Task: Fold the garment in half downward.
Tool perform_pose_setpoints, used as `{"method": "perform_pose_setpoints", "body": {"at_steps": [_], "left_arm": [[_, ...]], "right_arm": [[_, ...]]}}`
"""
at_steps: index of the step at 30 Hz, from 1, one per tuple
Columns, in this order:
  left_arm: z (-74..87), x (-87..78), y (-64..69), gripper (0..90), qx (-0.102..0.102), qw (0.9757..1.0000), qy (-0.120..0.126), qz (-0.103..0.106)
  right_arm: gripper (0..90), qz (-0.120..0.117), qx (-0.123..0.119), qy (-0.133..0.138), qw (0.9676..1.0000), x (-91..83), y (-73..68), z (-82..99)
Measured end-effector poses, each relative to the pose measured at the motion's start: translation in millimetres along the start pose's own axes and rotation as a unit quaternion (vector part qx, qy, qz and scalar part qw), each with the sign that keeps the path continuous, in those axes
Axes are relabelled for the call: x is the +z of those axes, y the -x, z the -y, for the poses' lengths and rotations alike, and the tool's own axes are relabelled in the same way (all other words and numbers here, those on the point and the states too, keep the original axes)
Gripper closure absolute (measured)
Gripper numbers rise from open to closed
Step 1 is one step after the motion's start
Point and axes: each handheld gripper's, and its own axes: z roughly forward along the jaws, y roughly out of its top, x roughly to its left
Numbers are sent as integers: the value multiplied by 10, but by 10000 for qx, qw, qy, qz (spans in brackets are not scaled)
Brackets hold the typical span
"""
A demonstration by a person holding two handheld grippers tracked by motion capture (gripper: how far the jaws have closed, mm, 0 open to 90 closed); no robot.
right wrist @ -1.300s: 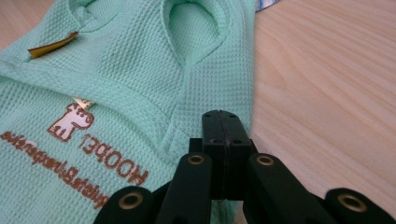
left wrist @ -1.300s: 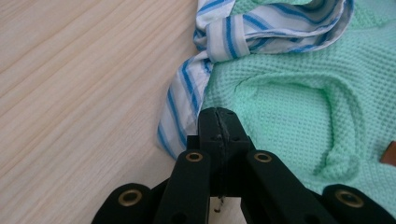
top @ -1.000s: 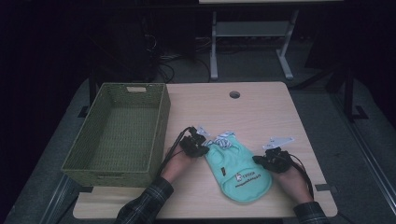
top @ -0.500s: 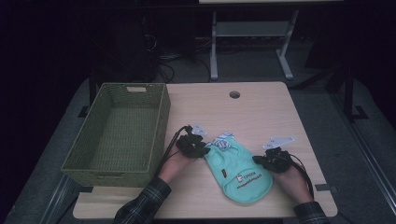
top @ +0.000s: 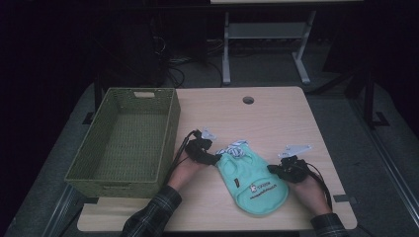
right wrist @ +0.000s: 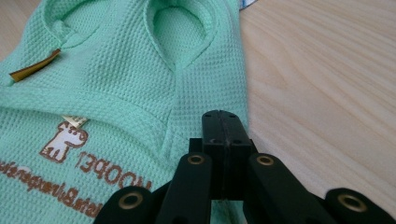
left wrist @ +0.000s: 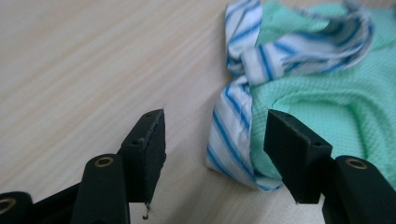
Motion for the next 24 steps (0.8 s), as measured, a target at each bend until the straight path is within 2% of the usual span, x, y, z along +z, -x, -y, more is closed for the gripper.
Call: {"method": "perform_pose_setpoints", "body": {"at_steps": [8,17,21,24], "left_arm": [[11,45,24,429,98,9998,-167,66],[10,40,36,621,148,9994,-197,252],[6,38,43,752,105,9990,-210,371],[0,36,51,806,57,9989,-244,405]], "right_arm": [[900,-5,5,2,10000,0,0,1],[900,7,-6,7,10000,1,-3,1],[900,11,-16,7,10000,1,-4,0],[900,8,-13,1,10000,1,-4,-1]]}}
